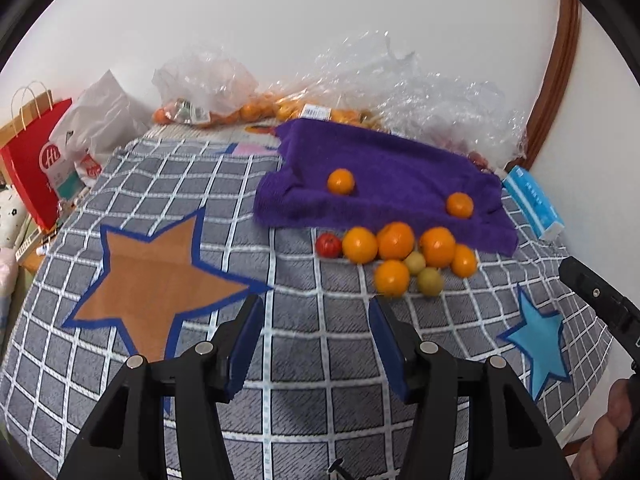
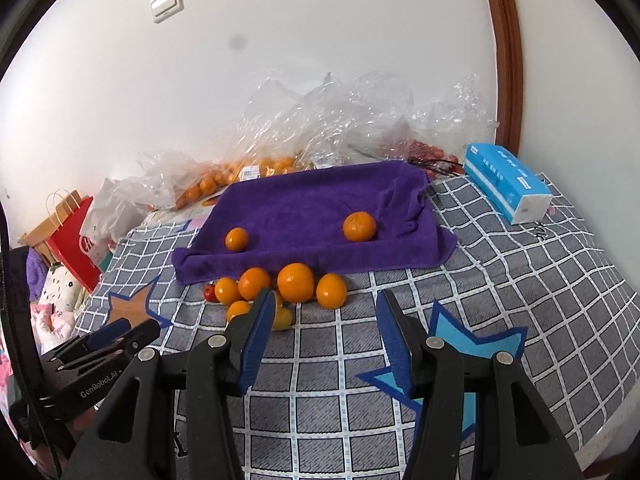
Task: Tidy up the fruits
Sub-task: 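Withdraw both open tools from the towel back toward the fruit row, then grasp another large orange with the right tool while the left tool approaches the red fruit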
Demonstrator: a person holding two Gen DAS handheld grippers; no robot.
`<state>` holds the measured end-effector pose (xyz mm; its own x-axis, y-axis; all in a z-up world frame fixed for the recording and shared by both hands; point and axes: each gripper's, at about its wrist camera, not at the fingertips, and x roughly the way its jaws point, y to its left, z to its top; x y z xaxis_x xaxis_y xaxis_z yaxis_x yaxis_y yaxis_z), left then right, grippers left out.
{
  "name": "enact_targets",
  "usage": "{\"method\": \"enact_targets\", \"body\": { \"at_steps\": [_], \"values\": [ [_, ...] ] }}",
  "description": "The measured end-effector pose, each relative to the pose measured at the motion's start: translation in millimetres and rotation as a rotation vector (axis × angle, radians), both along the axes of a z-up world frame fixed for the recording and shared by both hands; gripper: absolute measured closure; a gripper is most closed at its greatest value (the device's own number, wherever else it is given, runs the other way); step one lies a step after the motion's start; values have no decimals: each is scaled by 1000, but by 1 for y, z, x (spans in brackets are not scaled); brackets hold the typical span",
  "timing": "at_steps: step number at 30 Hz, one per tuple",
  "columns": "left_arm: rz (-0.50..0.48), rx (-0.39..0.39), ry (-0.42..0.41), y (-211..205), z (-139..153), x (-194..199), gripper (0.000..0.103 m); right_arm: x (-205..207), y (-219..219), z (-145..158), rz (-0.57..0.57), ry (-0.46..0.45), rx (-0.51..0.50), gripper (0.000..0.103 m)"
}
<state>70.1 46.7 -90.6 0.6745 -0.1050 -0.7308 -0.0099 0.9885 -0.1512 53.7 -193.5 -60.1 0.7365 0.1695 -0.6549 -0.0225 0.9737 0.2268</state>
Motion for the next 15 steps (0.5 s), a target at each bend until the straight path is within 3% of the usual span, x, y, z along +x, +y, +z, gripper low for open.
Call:
{"method": "enact_targets", "body": {
  "at_steps": [4, 9, 15],
  "values": [
    [12, -7, -8, 5, -3, -3, 50, -2, 0, -7, 5, -9, 20, 50],
    [11, 12, -5, 5, -5, 2, 50, 2, 3, -14, -19, -20, -69, 50],
    [31, -4, 18, 10, -11, 17, 50, 20, -5, -27, -36, 28, -28, 50]
  ]
}}
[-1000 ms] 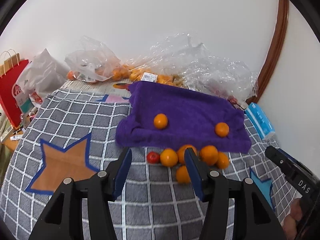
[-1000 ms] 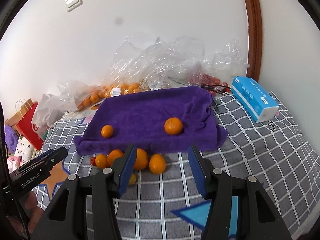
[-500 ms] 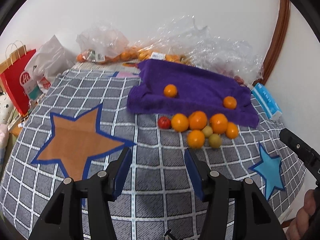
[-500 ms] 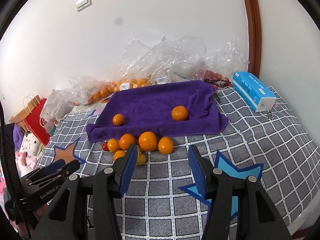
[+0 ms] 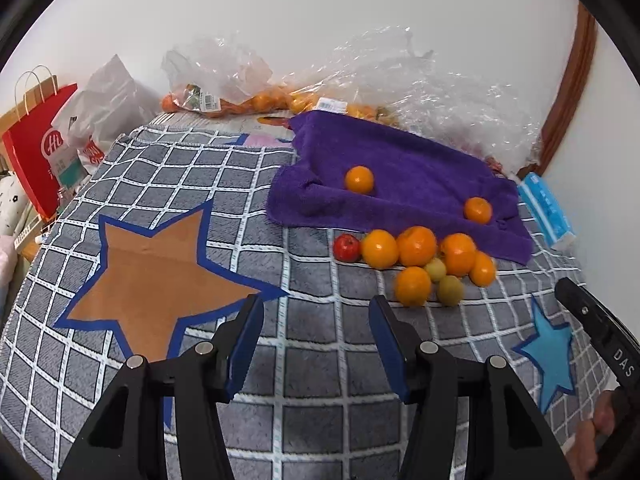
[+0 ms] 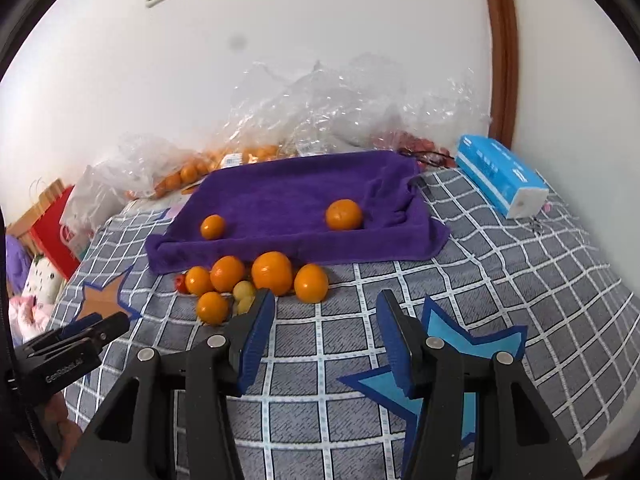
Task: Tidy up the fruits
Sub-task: 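Grasp another large orange with the right tool while the left tool approaches the red fruit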
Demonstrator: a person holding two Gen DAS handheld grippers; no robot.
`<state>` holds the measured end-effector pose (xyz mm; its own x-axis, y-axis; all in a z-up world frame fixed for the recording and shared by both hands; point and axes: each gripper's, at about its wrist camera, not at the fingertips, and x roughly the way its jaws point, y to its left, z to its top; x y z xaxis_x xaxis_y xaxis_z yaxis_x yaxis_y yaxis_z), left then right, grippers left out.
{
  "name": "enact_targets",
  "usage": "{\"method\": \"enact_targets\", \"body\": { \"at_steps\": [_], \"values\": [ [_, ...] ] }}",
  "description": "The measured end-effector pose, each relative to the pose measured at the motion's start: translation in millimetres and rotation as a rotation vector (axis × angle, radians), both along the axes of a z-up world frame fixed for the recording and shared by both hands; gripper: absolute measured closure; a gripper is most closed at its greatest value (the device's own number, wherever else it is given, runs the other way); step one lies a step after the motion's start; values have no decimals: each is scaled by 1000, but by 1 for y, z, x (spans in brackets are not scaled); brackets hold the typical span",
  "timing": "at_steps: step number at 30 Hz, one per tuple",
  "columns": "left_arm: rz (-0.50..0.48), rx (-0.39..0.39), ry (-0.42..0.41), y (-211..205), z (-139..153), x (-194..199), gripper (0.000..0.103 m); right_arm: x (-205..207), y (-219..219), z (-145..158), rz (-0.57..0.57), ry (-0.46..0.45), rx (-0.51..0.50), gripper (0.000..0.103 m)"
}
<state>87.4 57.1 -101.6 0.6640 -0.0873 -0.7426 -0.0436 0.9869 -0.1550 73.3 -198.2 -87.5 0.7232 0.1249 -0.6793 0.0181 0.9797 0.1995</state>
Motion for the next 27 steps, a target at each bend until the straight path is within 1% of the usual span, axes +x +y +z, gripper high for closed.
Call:
{"method": "enact_targets", "body": {
  "at_steps": [3, 7, 10, 11, 13, 16, 17, 18, 20, 23, 25, 27],
  "values": [
    [-17, 23, 24, 1, -9, 10, 50, 10, 0, -10, 15, 35, 11, 50],
    [1, 35, 72, 7, -26, 24, 50, 25, 1, -27, 12, 82, 22, 50],
    [14, 36, 92, 10, -36, 31, 50, 35, 4, -37, 22, 107, 30, 50],
    [13, 39, 94, 11, -38, 32, 51, 38, 5, -40, 26, 116, 31, 50],
    [6, 48, 72, 11, -39, 33, 50, 42, 9, -44, 39, 119, 32, 52],
    [-16, 72, 63, 8, -41, 35, 50, 48, 15, -50, 46, 106, -3, 53],
    [-23, 82, 59, 8, -41, 35, 50, 51, 15, -54, 46, 116, -2, 55],
    [-30, 86, 55, 8, -41, 35, 51, 55, 16, -57, 57, 130, 11, 59],
    [-35, 82, 53, 8, -41, 35, 51, 62, 16, -63, 71, 150, 33, 61],
    [-51, 64, 72, 11, -39, 39, 51, 71, 17, -67, 67, 157, 24, 62],
    [-63, 25, 83, 13, -38, 41, 51, 76, 17, -69, 71, 152, 31, 62],
    [-74, -18, 76, 16, -35, 42, 51, 79, 18, -71, 73, 150, 29, 62]
  ]
}}
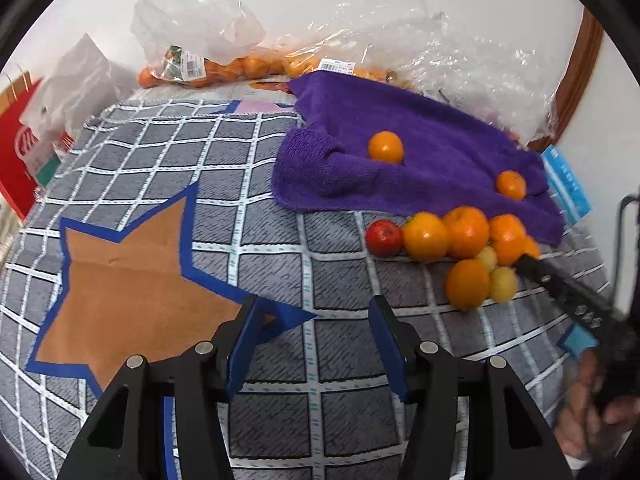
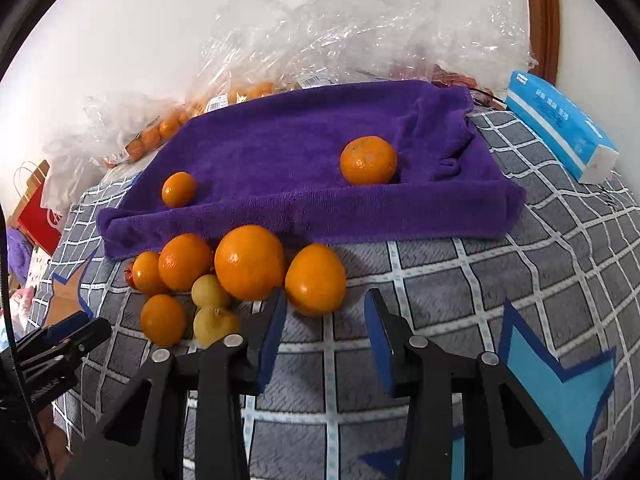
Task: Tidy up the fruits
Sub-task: 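Grasp another large orange with the right tool while the left tool approaches the red fruit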
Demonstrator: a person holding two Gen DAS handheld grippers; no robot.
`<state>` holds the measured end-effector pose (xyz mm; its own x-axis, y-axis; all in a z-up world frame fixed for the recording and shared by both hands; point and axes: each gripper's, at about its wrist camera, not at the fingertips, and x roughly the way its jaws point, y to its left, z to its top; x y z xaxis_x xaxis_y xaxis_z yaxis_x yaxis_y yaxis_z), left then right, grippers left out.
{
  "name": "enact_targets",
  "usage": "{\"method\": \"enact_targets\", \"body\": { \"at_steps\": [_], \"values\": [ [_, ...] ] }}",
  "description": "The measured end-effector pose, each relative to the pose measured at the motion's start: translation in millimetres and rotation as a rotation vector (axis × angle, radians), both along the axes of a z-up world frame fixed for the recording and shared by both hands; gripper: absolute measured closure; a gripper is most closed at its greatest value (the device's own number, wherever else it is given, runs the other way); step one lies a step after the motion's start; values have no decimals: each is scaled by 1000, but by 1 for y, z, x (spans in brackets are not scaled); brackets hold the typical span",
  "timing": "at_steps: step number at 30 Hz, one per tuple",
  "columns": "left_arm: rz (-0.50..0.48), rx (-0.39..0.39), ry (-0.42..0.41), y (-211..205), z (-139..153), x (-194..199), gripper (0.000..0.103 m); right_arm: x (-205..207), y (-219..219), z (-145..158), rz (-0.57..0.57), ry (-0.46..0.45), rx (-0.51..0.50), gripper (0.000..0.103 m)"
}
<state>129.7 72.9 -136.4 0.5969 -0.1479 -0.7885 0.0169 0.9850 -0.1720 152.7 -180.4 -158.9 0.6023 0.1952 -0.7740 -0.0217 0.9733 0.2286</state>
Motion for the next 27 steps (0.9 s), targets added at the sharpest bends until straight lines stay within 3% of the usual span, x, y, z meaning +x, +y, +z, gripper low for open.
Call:
{"method": "enact_targets", "body": {
  "at_steps": [3, 8, 12, 15, 20, 27],
  "values": [
    [-24, -12, -10, -4, 4, 2, 51, 5, 4, -1, 12, -9, -38, 62],
    [-46, 32, -4, -19, 2, 12, 51, 13, 6, -2, 11, -14, -60, 61],
    [-44, 53, -9, -25, 0, 20, 56, 13, 5, -4, 24, -8, -75, 68],
    [-47, 64, -15, -29, -1, 25, 58, 7, 2, -4, 39, -17, -82, 68],
    [-80, 72, -16, -42, -2, 32, 65, 0, -8, -5, 44, -21, -50, 68],
    [-68, 126, -60, -52, -6, 42, 67, 2, -15, -7, 50, -21, -6, 68]
  ]
}}
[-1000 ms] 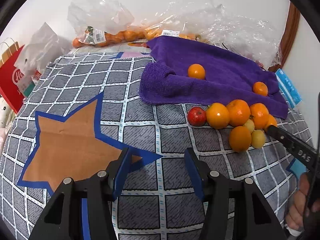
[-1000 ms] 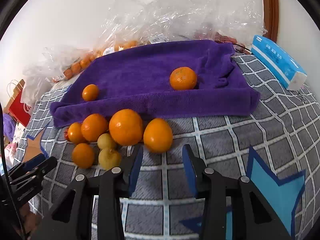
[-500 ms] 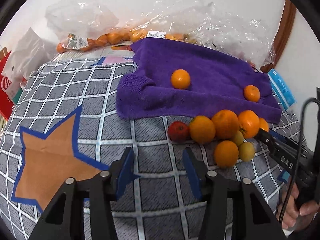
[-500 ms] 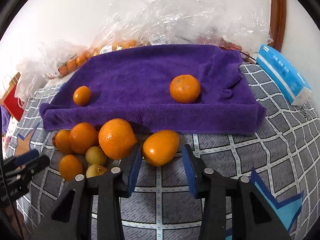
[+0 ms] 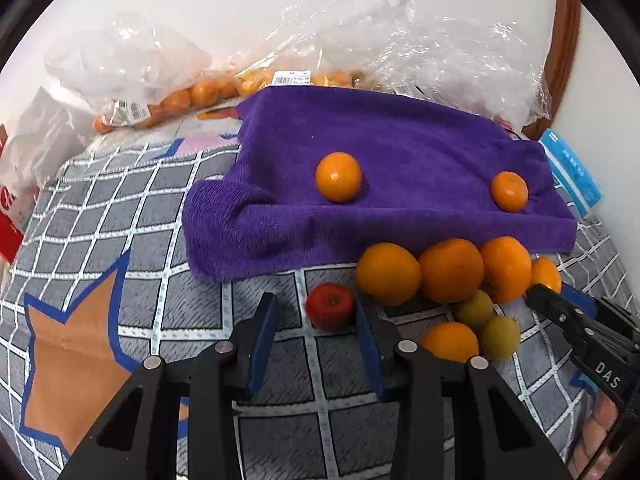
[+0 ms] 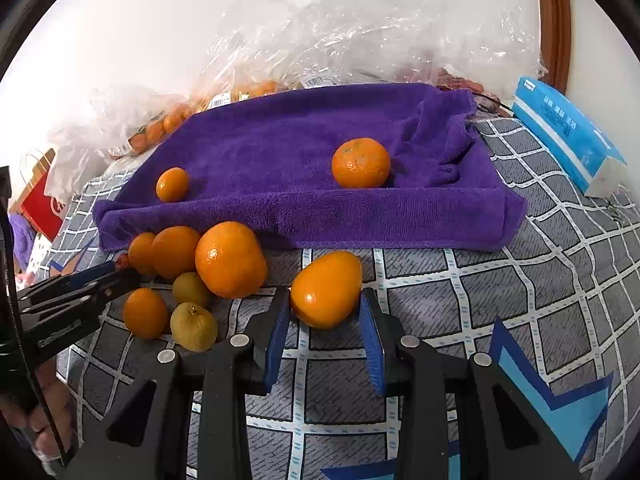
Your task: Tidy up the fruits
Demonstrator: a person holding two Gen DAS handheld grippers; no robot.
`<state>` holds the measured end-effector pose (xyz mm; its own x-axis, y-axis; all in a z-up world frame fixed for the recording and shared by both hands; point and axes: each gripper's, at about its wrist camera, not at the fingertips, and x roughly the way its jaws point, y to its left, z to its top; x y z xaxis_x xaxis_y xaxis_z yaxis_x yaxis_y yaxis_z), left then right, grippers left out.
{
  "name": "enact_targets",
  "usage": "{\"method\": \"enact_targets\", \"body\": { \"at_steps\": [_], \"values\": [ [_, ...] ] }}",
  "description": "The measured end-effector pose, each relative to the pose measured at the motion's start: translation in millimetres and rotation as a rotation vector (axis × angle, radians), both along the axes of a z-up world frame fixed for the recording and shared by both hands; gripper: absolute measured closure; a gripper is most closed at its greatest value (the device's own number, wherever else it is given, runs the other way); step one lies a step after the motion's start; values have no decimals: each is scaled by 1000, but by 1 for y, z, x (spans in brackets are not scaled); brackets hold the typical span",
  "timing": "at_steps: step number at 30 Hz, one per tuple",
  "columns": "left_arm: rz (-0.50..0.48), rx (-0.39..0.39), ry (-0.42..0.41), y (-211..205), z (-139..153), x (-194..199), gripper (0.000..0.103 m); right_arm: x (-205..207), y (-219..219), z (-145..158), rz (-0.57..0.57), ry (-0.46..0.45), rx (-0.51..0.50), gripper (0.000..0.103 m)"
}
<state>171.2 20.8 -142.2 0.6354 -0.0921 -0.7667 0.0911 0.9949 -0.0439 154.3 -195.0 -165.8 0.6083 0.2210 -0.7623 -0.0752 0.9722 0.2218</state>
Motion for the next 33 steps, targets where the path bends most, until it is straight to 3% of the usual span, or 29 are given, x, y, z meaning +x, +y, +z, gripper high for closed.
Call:
{"method": "enact_targets", "body": {
  "at_steps": [12, 16, 18, 22, 33],
  "values": [
    [17, 36, -4, -5, -1, 0, 64, 4, 0, -3, 6, 9, 20, 63],
    [15, 18, -5, -2, 0, -1, 65, 5, -1, -3, 9, 6, 33, 61],
    [14, -4, -8, 2, 0, -1, 65, 4, -2, -3, -1, 5, 30, 65],
    [2, -76, -16, 9, 2, -2, 74, 4, -7, -3, -20, 5, 44, 69],
    [23, -109, -60, 15, 7, -7, 79, -5, -14, 5, -35, -60, 81, 69]
  ]
}}
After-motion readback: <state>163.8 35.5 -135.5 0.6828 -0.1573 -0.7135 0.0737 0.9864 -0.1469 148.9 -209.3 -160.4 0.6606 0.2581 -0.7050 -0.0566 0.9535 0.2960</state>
